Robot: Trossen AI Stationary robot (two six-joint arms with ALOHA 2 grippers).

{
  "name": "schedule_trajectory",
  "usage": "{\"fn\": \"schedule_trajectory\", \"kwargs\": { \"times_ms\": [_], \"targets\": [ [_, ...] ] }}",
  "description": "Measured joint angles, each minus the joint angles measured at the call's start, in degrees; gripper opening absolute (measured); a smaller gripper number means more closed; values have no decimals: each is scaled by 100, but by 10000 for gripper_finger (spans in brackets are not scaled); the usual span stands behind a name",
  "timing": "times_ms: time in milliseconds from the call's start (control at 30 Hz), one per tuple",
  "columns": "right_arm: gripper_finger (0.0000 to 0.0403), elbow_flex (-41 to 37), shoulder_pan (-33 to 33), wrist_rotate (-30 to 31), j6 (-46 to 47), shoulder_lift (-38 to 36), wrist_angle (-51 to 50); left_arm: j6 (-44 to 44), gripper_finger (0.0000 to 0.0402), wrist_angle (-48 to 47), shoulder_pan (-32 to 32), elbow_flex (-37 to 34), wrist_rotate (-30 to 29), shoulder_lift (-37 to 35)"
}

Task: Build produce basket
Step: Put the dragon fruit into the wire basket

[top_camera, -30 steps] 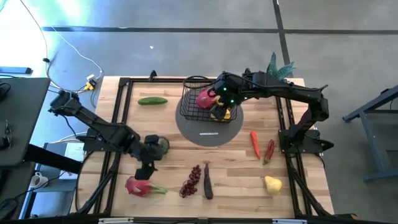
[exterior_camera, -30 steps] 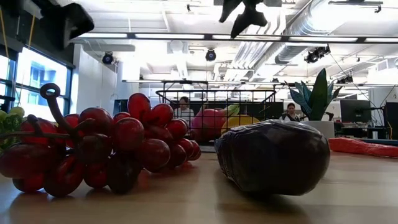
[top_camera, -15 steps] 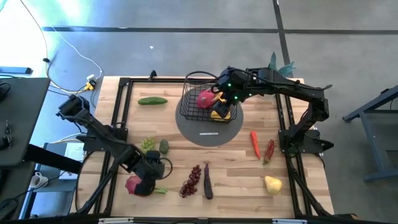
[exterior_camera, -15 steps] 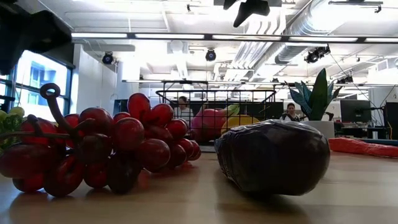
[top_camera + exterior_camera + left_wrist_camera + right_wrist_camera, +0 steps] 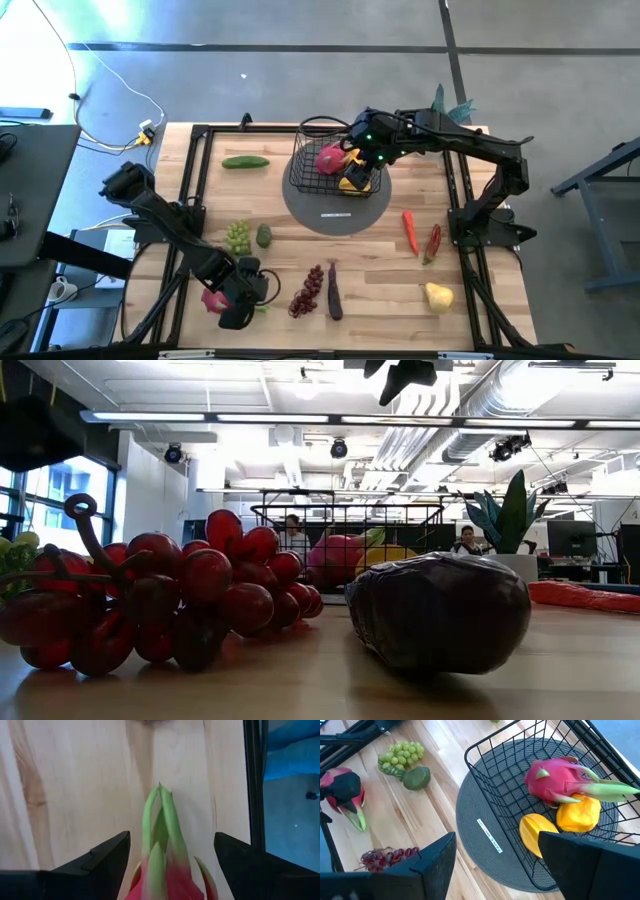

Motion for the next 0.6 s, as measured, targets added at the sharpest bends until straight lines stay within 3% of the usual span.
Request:
{"fn": "schedule_trajectory", "kwargs": {
  "times_ms": [600],
  "targets": [
    [264, 0, 2, 0, 2, 0, -71, -91, 280, 101, 0, 2, 141, 896]
  ]
}}
